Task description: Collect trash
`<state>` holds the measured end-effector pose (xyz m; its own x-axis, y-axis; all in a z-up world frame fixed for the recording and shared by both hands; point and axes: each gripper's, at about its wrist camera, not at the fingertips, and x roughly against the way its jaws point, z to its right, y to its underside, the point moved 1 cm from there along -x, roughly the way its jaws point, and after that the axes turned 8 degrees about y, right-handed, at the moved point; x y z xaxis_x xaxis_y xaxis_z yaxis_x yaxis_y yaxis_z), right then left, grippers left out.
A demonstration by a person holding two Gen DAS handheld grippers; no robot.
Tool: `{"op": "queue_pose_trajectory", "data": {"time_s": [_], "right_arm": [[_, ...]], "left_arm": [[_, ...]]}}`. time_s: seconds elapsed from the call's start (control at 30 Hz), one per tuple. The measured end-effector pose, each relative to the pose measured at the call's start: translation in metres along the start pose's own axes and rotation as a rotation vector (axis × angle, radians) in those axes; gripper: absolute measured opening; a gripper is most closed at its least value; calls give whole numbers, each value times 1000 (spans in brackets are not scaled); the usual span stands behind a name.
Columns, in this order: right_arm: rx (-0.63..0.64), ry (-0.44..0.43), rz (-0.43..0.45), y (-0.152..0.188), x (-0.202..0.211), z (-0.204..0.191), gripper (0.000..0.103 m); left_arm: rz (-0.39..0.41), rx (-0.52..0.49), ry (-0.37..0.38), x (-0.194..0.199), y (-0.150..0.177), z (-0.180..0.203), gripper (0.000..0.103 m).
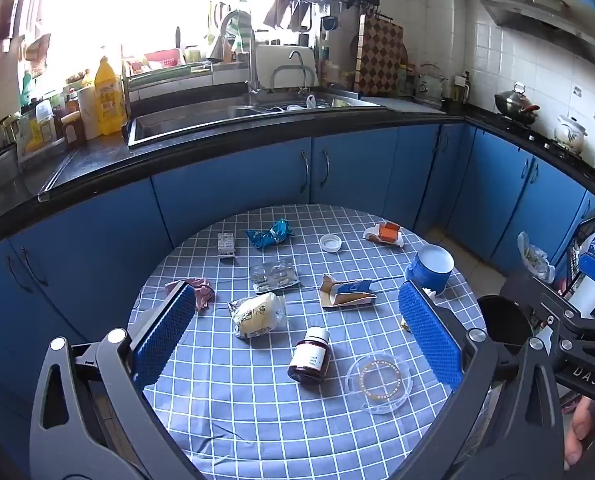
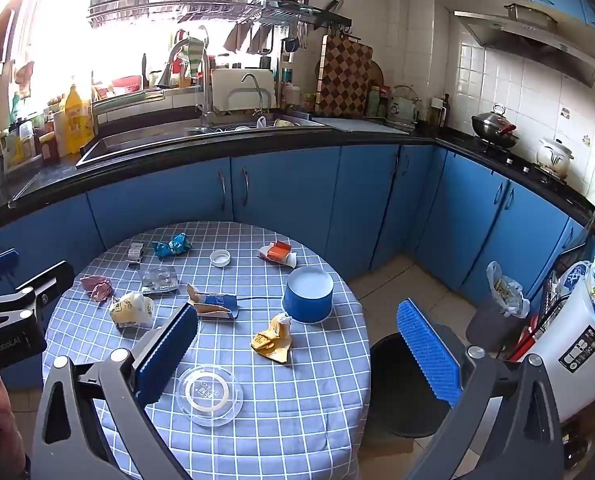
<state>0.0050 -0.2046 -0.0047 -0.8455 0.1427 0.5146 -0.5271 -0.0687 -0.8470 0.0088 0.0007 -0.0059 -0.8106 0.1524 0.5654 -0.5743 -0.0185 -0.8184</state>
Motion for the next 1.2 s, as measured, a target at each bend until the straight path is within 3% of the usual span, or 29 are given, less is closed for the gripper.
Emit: {"op": "queue_pose_trajectory", "data": {"time_s": [1.2], "right_arm": [[8, -1, 1, -4, 5, -1, 97]], "left_arm": [[12, -8, -6, 2, -4, 1, 100]]}}
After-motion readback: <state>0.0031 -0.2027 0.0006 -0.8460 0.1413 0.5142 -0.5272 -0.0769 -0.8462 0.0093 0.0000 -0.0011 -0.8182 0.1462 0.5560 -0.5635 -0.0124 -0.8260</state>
